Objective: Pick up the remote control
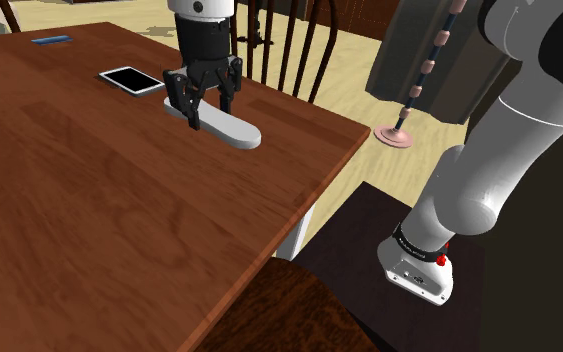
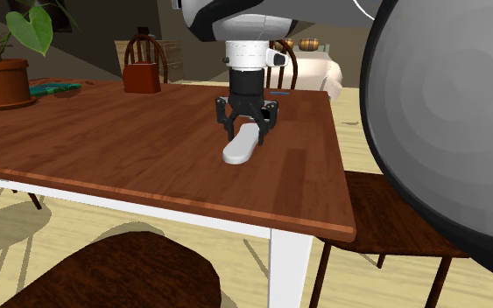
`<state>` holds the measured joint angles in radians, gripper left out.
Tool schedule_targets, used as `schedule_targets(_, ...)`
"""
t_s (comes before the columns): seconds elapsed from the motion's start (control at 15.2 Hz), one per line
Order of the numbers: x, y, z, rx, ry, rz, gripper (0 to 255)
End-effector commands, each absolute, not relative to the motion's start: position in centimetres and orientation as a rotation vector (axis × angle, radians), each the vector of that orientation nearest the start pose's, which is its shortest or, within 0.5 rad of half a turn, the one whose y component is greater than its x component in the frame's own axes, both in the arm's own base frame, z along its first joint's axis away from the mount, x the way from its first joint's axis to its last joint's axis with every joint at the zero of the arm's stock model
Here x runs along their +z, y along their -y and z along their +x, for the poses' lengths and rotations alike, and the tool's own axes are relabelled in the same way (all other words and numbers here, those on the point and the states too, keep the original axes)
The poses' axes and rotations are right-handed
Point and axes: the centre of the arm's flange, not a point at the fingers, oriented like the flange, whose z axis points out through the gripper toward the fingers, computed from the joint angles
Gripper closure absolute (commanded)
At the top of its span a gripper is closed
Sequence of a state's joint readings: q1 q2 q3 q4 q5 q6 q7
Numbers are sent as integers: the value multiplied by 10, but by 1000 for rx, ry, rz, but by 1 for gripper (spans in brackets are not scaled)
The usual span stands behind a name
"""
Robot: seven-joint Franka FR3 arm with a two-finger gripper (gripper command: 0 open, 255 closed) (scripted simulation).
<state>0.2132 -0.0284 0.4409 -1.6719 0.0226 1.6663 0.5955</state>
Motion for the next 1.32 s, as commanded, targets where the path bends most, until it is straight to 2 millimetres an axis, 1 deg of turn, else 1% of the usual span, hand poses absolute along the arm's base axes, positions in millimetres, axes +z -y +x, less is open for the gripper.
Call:
schedule_targets(0.0,599,-341,436,-16,88,-3120,255)
schedule_targets(0.46,599,-341,436,-16,88,-3120,255)
schedule_targets(1.25,662,-341,436,-16,88,-3120,255)
